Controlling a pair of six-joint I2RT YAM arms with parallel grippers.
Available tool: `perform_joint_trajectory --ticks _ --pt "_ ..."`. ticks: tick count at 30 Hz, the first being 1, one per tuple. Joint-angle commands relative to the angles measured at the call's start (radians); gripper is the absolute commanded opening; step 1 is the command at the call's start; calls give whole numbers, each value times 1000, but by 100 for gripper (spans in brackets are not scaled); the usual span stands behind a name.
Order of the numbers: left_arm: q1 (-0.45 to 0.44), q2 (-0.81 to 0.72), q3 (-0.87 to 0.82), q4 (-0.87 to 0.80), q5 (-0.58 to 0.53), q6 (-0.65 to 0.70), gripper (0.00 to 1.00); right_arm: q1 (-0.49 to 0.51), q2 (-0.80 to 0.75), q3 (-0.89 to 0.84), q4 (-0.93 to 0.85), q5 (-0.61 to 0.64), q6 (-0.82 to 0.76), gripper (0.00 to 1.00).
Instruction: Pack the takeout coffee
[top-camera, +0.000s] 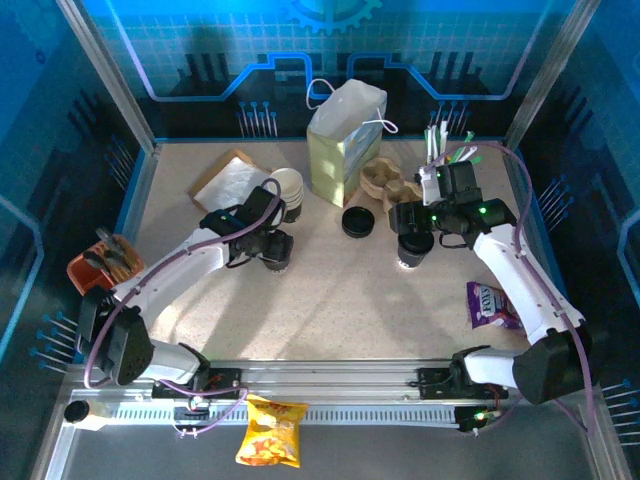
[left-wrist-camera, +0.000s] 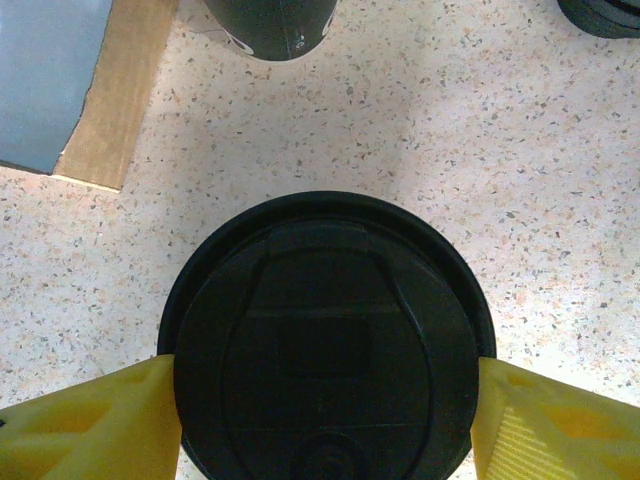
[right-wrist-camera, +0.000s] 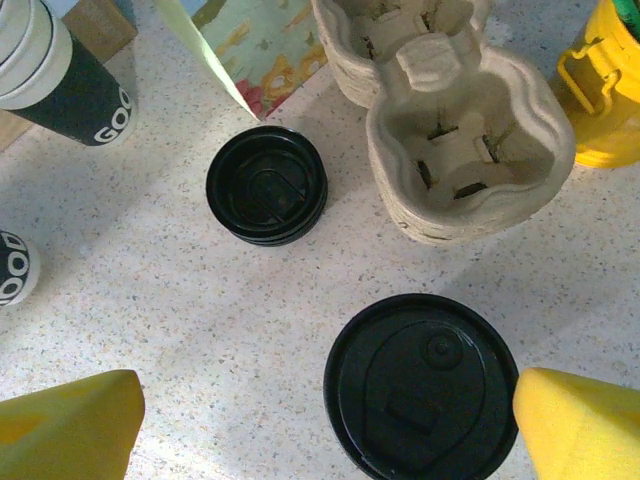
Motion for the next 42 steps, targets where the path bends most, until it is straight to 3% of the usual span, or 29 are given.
perform_joint_trajectory --ticks 1,17,26,32,42 --pt "9 16 21 -18 3 6 68 11 2 -11 16 -23 1 96" --pt "48 34 33 -75 38 -2 73 13 24 -6 22 -27 -1 96" --pt "51 29 39 -59 60 -15 84 20 25 -9 20 -21 4 96" --pt "50 -10 54 -59 79 -3 91 21 12 -7 12 -11 5 96" --pt "51 -186 98 43 150 -15 91 22 -21 74 -3 33 -14 96"
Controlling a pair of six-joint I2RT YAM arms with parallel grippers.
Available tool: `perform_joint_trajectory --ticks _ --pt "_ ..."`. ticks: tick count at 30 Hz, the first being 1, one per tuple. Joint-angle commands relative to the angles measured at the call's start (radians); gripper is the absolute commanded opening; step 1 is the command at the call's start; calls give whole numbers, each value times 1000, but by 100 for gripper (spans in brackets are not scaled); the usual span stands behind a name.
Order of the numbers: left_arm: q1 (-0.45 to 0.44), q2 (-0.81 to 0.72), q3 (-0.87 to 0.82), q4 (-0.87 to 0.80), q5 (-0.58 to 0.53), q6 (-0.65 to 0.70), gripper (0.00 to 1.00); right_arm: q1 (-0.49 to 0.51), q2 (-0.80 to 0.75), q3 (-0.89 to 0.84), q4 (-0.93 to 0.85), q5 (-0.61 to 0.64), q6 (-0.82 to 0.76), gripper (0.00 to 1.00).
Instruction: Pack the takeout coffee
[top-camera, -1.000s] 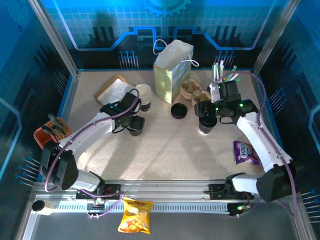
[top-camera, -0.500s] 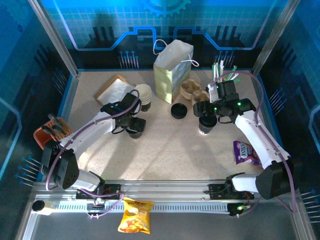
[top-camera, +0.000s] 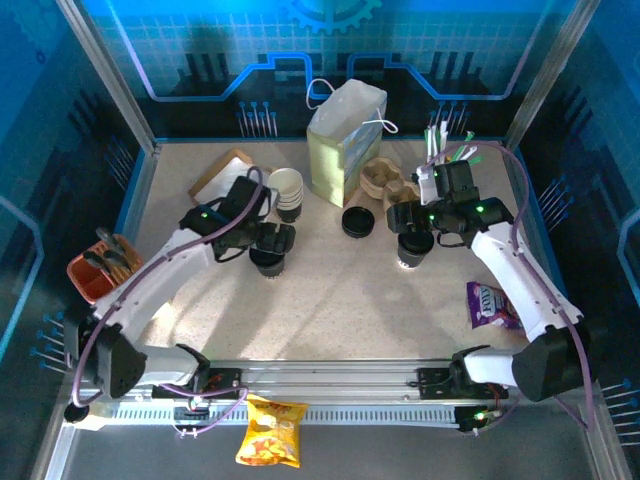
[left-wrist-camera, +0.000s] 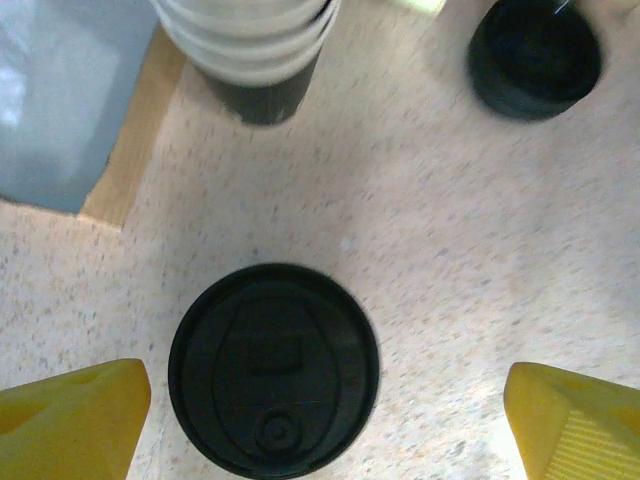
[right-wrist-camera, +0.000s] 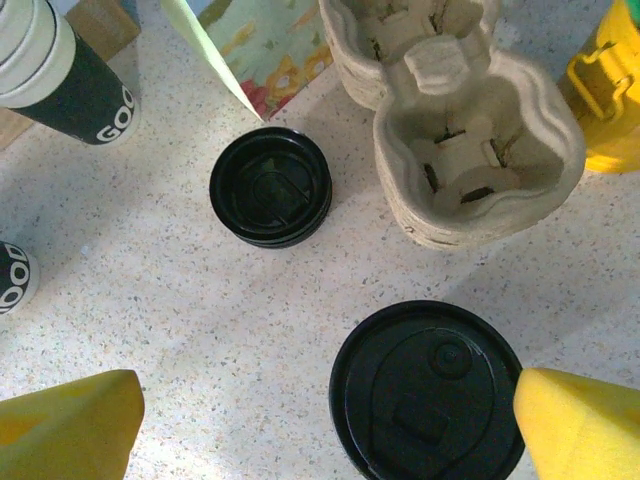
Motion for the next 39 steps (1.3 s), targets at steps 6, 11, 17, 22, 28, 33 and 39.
perform_joint_trajectory --ticks 6,11,17,22,28,33,39 --pt "7 -123 44 206 129 -69 93 23 26 134 144 -122 142 95" --pt "7 -78 93 222 192 -88 93 84 146 263 227 -34 273 89" --pt "7 -70 103 230 215 -94 93 134 317 401 324 59 432 78" --pt "7 -104 76 242 227 -99 93 142 482 570 318 126 532 83" --pt "7 -154 38 255 235 -104 93 156 676 833 181 243 530 86" --pt "7 -180 15 259 245 -110 93 162 812 1040 51 344 509 83" --pt "7 -202 -9 273 256 -120 93 165 897 1165 -27 420 496 72"
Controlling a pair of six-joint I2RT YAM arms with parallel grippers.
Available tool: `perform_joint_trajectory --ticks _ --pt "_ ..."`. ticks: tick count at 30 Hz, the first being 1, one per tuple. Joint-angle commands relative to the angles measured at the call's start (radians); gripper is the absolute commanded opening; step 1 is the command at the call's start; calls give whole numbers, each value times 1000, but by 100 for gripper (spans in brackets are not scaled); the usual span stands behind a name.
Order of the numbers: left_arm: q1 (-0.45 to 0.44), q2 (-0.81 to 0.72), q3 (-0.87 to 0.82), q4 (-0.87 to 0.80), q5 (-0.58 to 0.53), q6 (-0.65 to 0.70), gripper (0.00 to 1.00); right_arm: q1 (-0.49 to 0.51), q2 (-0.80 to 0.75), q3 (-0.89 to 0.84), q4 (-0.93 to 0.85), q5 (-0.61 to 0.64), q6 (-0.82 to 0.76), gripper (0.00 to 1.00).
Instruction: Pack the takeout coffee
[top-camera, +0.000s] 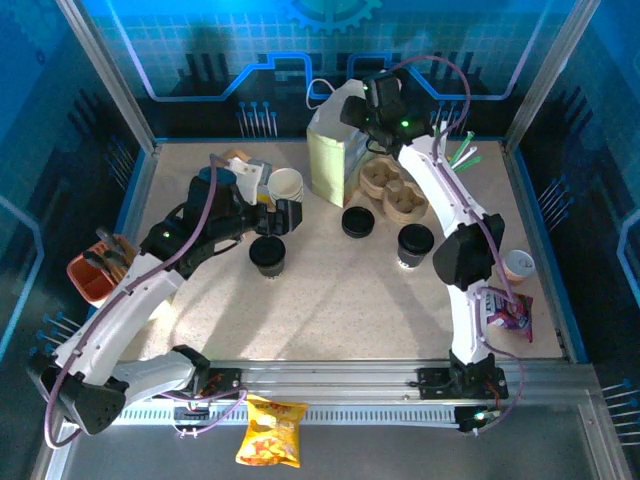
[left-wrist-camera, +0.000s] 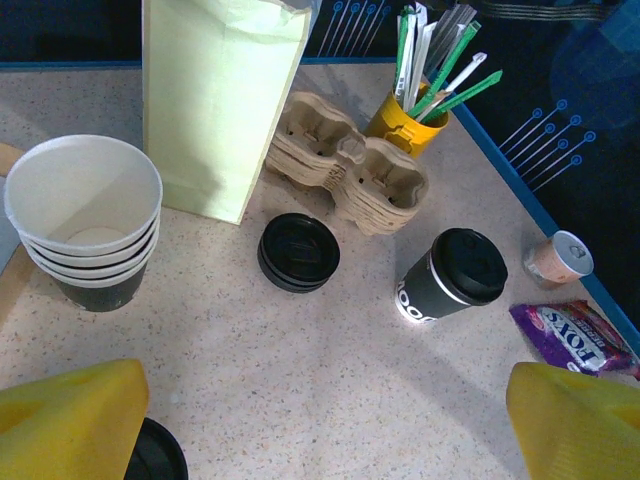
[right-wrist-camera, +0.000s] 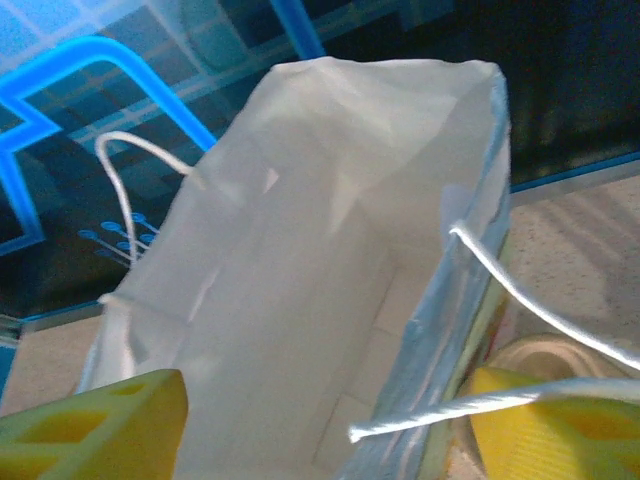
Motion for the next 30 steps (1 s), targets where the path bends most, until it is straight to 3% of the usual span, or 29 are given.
perform_joint_trajectory --ticks 1,21,30 --pt "6 -27 -27 27 29 -16 93 14 43 71 -89 81 -6 70" --pt "5 -59 -77 48 45 -28 93 13 102 98 -93 98 -17 26" --pt "6 -65 -89 53 47 -31 93 -7 98 108 -51 65 57 9"
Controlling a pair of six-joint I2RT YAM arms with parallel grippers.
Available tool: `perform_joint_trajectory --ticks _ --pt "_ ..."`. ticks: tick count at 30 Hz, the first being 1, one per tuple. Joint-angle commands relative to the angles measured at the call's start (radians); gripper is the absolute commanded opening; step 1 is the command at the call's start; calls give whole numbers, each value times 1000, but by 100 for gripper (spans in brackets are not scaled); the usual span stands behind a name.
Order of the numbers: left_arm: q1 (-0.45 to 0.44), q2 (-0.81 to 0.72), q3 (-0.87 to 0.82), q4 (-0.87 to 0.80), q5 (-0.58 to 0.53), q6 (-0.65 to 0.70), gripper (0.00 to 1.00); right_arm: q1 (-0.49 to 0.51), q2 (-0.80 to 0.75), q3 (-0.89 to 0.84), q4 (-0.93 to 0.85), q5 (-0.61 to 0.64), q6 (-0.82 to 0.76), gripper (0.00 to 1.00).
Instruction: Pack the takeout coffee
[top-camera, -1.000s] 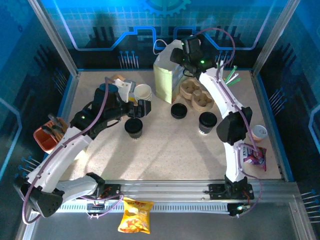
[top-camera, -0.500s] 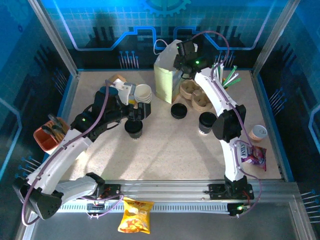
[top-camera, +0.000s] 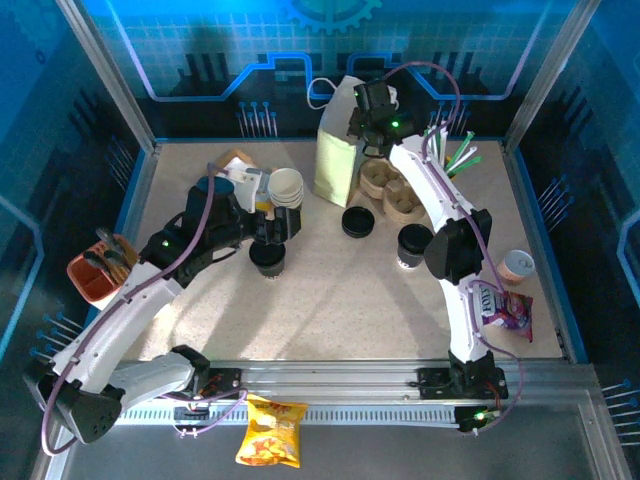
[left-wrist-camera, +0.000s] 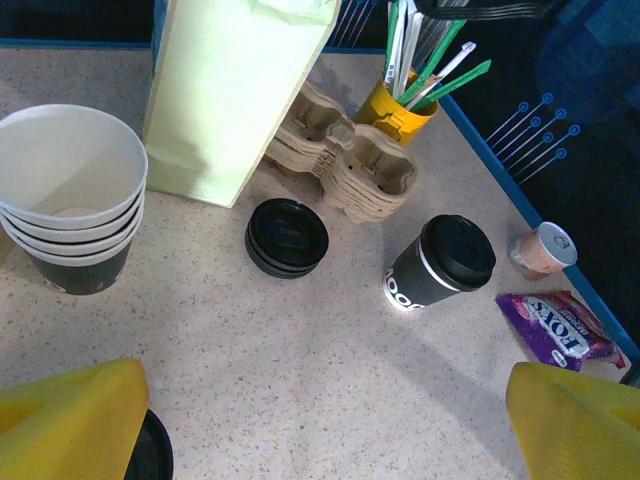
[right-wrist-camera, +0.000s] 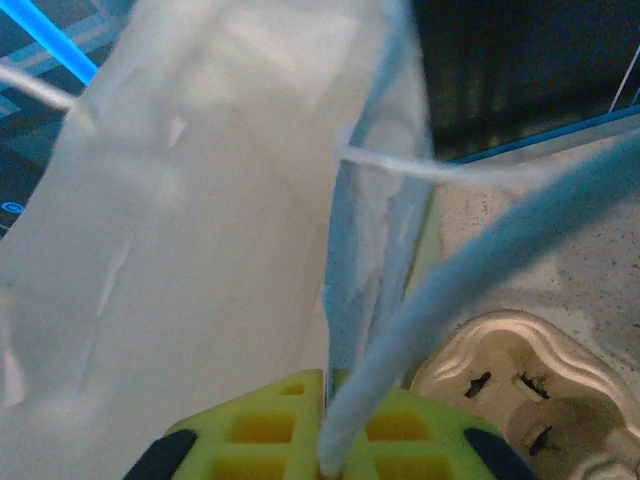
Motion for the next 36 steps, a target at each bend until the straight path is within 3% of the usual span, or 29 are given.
perform_joint_trajectory --ticks 1,7,20,25,29,36 --pt "6 -16 -13 19 21 -8 93 -18 14 45 37 -17 65 8" --pt "6 -17 -5 14 21 -4 93 -32 -2 85 103 -90 138 0" --pt "6 -28 11 8 -4 -10 93 -75 -154 153 210 -287 210 0" --pt "8 -59 29 -12 -89 -12 93 -76 -258 124 178 -378 139 0" --pt "15 -130 20 -43 -221 14 93 -74 -362 77 94 -448 62 0" --pt "62 -213 53 -92 -388 41 94 -62 -622 -190 44 -598 2 0"
